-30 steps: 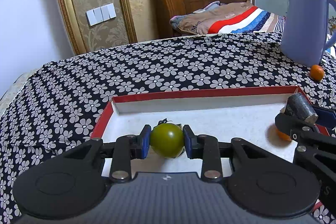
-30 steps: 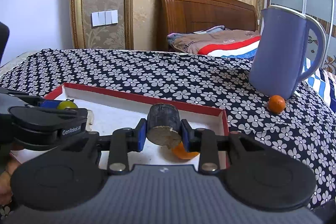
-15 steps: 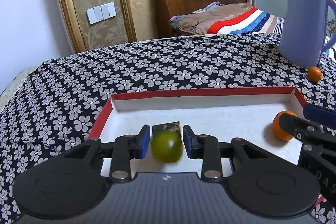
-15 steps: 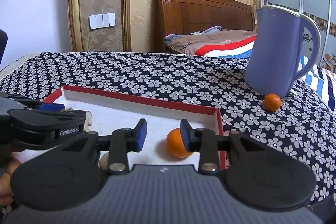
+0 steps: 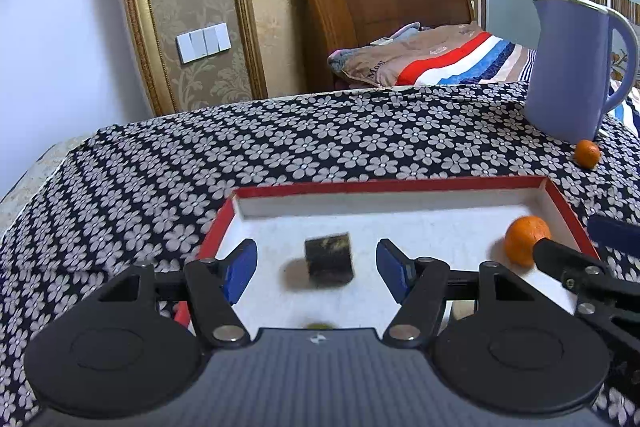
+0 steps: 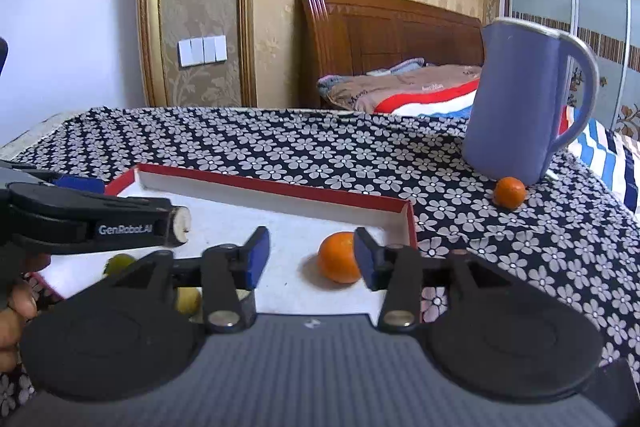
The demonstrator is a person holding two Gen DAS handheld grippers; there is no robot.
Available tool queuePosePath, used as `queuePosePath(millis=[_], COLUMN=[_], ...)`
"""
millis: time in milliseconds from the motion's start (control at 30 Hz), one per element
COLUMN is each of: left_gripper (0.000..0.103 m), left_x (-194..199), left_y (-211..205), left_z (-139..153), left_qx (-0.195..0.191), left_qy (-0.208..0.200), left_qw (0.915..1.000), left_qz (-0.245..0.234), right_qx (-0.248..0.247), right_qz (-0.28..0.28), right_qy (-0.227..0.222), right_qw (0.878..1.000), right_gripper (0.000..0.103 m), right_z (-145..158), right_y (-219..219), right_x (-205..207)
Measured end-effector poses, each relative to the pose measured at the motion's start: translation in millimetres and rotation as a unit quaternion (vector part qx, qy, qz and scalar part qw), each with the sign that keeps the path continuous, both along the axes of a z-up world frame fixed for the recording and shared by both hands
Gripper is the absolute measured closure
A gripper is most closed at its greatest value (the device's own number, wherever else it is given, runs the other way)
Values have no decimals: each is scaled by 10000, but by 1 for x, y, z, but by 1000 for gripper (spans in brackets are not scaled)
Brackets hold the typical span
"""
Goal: Organize fruits
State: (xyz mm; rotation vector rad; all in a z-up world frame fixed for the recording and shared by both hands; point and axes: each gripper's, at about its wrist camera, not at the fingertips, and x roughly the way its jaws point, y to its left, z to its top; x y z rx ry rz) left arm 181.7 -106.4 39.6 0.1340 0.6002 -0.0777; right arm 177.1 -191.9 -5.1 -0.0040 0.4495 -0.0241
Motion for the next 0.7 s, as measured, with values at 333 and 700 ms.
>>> queuePosePath(millis=[333, 700], left_gripper=[20, 20], left_x=[-68, -102], left_y=[29, 54], left_z=[-6, -36], left_qx=[70, -157], left_qy=[-330, -121], left_qw=[9993, 9993], left_qz=[174, 326], right_qx=[153, 467], right_qz=[192, 164], right_qy=[-350, 249], right_qw=[9991, 9985], right_gripper=[9, 0], right_z=[-16, -41], right_y=[17, 24], right_x=[-66, -85])
